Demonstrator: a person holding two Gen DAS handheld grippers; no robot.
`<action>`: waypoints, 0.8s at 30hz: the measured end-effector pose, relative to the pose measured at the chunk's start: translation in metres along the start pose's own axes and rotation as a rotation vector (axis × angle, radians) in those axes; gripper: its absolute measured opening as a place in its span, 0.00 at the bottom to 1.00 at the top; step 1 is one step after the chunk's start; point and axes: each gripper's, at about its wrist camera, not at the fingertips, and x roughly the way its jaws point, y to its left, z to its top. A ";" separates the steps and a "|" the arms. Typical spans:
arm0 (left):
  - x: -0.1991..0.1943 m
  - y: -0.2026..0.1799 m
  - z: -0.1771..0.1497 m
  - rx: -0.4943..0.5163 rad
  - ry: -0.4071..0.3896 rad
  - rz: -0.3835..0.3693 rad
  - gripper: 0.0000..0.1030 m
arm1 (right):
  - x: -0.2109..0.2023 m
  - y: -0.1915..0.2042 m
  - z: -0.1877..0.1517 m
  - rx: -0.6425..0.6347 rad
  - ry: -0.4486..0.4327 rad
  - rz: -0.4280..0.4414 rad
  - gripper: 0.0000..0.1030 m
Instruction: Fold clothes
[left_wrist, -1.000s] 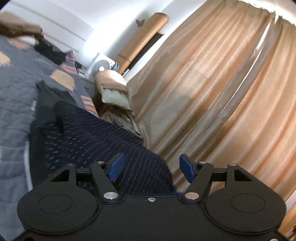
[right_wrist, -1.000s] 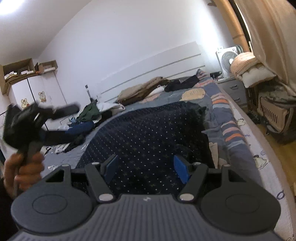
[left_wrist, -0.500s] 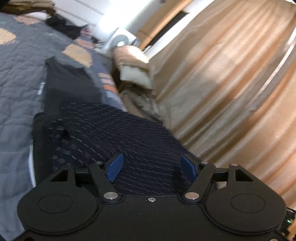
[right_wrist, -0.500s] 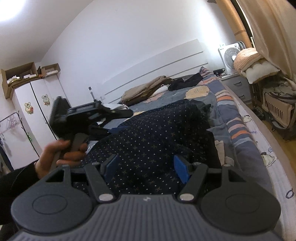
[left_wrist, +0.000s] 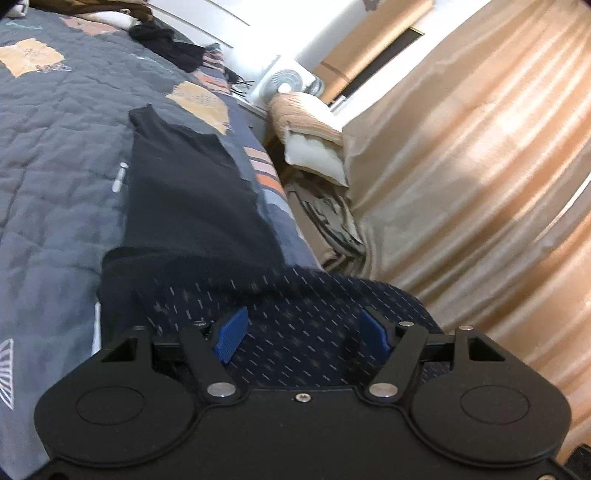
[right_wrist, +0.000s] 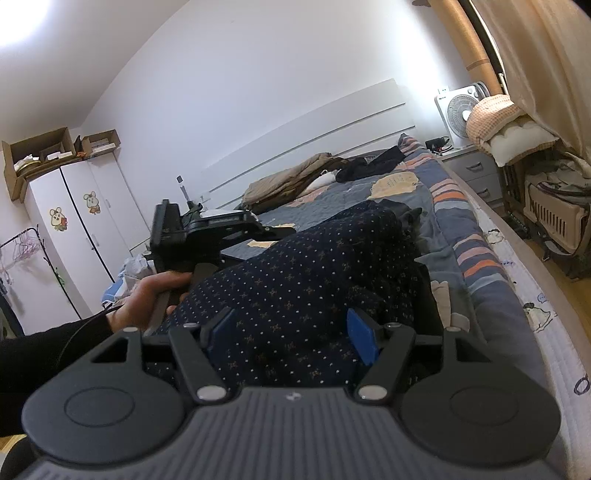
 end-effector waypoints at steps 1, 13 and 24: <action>0.000 0.002 0.003 -0.010 -0.005 0.010 0.64 | 0.000 0.000 0.000 0.000 0.000 0.000 0.64; -0.084 -0.041 -0.025 0.035 -0.115 -0.126 0.70 | -0.023 -0.010 0.018 0.060 -0.057 0.091 0.64; -0.145 -0.085 -0.097 0.116 -0.160 -0.180 0.77 | 0.011 -0.027 0.116 0.065 0.038 0.193 0.65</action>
